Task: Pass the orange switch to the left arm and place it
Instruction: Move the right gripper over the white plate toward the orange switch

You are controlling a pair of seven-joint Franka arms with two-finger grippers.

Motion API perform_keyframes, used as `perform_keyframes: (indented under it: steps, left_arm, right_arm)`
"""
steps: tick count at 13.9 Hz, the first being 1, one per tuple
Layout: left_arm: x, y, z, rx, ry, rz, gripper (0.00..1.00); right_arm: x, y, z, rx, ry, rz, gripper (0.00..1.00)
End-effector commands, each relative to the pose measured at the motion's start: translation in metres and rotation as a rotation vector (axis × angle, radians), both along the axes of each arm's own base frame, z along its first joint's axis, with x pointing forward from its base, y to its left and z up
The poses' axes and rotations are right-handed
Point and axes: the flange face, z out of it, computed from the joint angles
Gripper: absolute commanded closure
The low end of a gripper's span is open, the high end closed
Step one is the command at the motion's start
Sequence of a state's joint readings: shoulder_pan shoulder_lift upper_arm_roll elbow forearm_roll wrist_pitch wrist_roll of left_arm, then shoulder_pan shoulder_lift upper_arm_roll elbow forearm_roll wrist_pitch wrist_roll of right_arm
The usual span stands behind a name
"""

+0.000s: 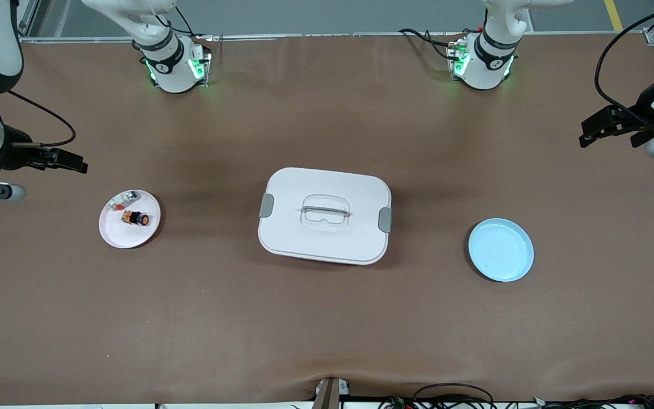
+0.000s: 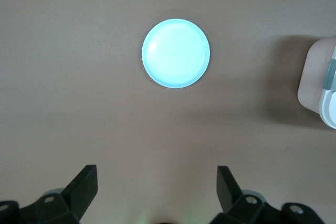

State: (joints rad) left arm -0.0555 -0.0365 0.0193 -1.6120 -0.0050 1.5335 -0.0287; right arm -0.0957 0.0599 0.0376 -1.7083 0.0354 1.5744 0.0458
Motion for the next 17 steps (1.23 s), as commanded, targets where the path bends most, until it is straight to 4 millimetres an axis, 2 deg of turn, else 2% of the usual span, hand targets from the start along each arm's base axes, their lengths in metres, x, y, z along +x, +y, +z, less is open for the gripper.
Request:
perform_keyframes:
  steps: [1,3,5,8,10,12,14,17]
  left_arm:
    - [0.000,0.002,0.006,0.011,0.002,-0.014,0.00]
    - [0.000,0.000,0.006,0.011,0.002,-0.015,0.00]
    - [0.000,0.000,0.006,0.011,0.002,-0.015,0.00]
    - [0.000,0.000,0.006,0.011,0.002,-0.015,0.00]
    - [0.000,0.000,0.006,0.011,0.002,-0.015,0.00]
    - [0.000,0.000,0.006,0.011,0.002,-0.015,0.00]
    - [0.000,0.000,0.006,0.011,0.002,-0.015,0.00]
    - [0.000,-0.001,0.006,0.009,0.002,-0.017,0.00]
  right_arm:
    - [0.006,-0.007,-0.003,0.035,0.009,0.106,0.00]
    - [0.007,-0.021,-0.006,0.084,-0.014,0.294,0.00]
    - [0.004,-0.037,-0.021,0.142,-0.013,0.367,0.00]
    - [0.003,-0.040,-0.038,0.179,-0.032,0.622,0.00]
    - [0.003,-0.045,-0.059,0.202,-0.045,0.757,0.00]
    - [0.010,-0.041,-0.074,0.210,-0.087,0.922,0.00]
    - [0.016,-0.030,-0.087,0.220,-0.091,1.011,0.00]
    - [0.026,-0.017,-0.115,0.147,-0.080,1.173,0.00]
